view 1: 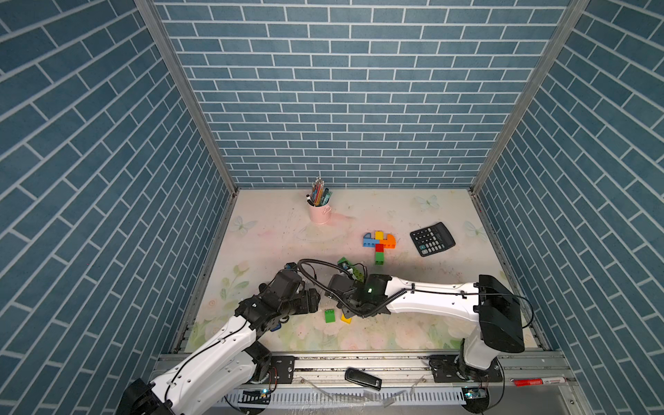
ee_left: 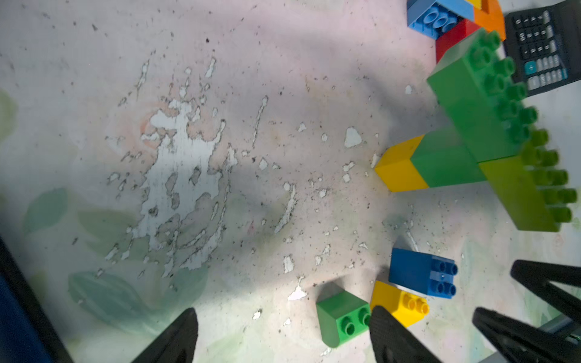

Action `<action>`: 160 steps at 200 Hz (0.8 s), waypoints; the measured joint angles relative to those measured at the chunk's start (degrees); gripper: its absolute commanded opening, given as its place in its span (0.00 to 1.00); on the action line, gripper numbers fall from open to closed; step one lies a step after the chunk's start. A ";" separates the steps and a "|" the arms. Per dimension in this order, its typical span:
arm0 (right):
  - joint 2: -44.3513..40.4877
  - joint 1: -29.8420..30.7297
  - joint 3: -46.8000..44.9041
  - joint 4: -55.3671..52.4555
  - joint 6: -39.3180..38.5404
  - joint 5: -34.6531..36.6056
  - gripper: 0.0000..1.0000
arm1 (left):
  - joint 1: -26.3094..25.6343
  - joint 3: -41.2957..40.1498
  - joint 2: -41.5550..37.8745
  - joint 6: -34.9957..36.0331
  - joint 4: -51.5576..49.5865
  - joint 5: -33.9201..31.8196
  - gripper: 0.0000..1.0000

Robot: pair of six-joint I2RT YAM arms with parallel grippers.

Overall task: Assemble a fork with lego
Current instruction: Pick up the lego brick from the center of the board.

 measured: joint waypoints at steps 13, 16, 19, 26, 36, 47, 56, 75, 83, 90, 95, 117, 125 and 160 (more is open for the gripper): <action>0.63 0.04 0.00 -0.02 2.54 1.29 0.50 | 0.00 0.00 -0.68 0.04 0.02 0.02 0.87; 0.81 0.04 0.00 -0.02 3.10 1.53 0.50 | 0.00 0.00 -0.87 0.04 0.02 0.02 0.87; 0.98 0.07 0.00 0.00 3.58 1.73 0.50 | 0.00 0.00 -1.11 0.09 0.02 0.04 0.87; 1.46 0.07 0.02 -0.02 4.92 2.32 0.50 | 0.00 0.00 -1.55 0.13 0.00 0.07 0.87; 2.29 0.09 0.02 -0.02 6.43 2.99 0.50 | 0.00 0.00 -2.08 0.22 -0.02 0.13 0.86; 3.37 0.07 0.04 -0.02 8.02 3.72 0.50 | 0.00 0.00 -2.45 0.44 -0.15 0.31 0.86; 4.20 0.09 0.04 0.00 9.27 4.17 0.51 | 0.00 0.00 -2.60 0.59 -0.39 0.48 0.86; 5.51 0.09 0.07 -0.04 11.37 4.98 0.51 | 0.00 0.00 -2.67 1.22 -0.81 1.05 0.86; 5.97 0.09 0.31 -0.26 12.15 5.18 0.51 | 0.00 0.00 -2.64 1.53 -0.92 1.38 0.86; 6.36 0.09 0.68 -0.48 12.59 5.33 0.51 | 0.00 0.00 -2.64 1.75 -0.94 1.53 0.86; 6.62 0.09 0.96 -0.59 12.94 5.44 0.51 | -0.02 0.00 -2.60 1.90 -1.01 1.64 0.86; 7.48 0.07 1.88 -0.96 14.45 5.46 0.51 | 0.00 0.02 -2.34 2.82 -1.40 1.92 0.86; 7.63 0.09 1.92 -1.11 15.08 5.46 0.51 | 0.00 0.02 -2.21 3.08 -1.46 2.03 0.86; 7.85 0.07 1.92 -2.34 16.96 5.29 0.51 | -0.02 0.07 -1.46 3.80 -1.49 2.25 0.86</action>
